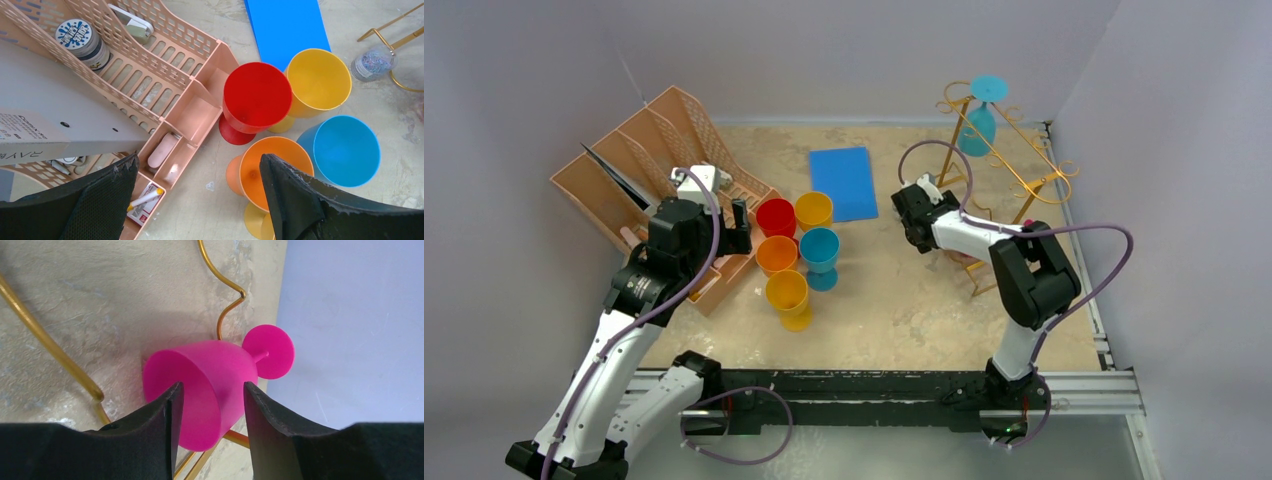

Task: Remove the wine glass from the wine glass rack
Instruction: Pick up the wine glass at the center of the board.

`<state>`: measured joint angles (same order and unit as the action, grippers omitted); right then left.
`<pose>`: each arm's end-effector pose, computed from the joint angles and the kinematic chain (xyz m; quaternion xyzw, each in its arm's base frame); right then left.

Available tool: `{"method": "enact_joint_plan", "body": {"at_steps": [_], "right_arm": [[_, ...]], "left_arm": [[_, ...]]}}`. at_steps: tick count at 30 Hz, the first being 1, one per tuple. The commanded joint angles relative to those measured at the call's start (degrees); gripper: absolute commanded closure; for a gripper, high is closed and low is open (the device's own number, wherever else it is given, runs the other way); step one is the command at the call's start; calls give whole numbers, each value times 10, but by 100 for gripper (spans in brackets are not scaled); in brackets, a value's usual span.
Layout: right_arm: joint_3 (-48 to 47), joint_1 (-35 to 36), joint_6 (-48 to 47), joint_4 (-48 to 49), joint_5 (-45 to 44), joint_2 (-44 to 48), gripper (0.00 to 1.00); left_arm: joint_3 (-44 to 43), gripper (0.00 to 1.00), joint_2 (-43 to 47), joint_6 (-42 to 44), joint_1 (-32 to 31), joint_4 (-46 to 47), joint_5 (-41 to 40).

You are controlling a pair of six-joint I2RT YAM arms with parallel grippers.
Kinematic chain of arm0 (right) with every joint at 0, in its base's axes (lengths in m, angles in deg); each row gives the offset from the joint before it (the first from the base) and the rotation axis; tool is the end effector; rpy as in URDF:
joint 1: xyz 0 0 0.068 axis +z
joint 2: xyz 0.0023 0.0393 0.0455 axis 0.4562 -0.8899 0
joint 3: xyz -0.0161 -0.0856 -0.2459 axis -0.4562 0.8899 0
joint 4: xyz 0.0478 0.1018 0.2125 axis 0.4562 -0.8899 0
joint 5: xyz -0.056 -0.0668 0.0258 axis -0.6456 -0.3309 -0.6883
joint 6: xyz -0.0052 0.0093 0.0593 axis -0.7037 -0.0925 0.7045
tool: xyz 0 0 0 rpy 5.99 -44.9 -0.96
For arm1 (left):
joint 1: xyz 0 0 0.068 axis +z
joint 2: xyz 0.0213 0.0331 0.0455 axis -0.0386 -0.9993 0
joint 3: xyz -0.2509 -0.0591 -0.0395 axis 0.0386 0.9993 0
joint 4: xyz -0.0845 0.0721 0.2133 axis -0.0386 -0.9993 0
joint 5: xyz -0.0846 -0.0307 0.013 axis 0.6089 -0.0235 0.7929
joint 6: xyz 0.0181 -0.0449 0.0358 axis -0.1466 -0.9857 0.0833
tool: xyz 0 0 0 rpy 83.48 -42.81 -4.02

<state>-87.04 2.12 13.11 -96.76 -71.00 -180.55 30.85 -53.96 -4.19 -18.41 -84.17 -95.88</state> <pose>0.3115 0.1316 0.1749 -0.1317 0.8422 -0.4015 0.3349 0.1455 -0.0434 0.3449 -0.0134 0.8466 -0.0579 0.5290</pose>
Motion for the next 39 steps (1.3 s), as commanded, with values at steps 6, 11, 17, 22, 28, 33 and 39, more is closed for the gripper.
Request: {"method": "enact_joint_plan", "body": {"at_steps": [6, 11, 17, 22, 28, 33, 39], "right_arm": [[7, -21, 0, 20, -26, -9, 58], [10, -23, -10, 27, -30, -16, 61], [13, -23, -21, 39, -40, -15, 72], [14, -23, -62, 69, -56, -17, 86], [13, -23, -96, 92, -58, -23, 100], [11, -22, -119, 112, -68, -31, 100], [25, -18, -192, 190, -89, -18, 100]], "left_arm": [[2, 11, 7, 6, 7, 5, -6], [2, 11, 8, 6, 8, 5, -6], [2, 11, 9, 6, 8, 5, -6], [2, 11, 9, 6, 9, 5, -5], [2, 11, 11, 6, 10, 6, -5], [2, 11, 11, 5, 11, 6, -4], [2, 11, 11, 5, 13, 6, -3]]}}
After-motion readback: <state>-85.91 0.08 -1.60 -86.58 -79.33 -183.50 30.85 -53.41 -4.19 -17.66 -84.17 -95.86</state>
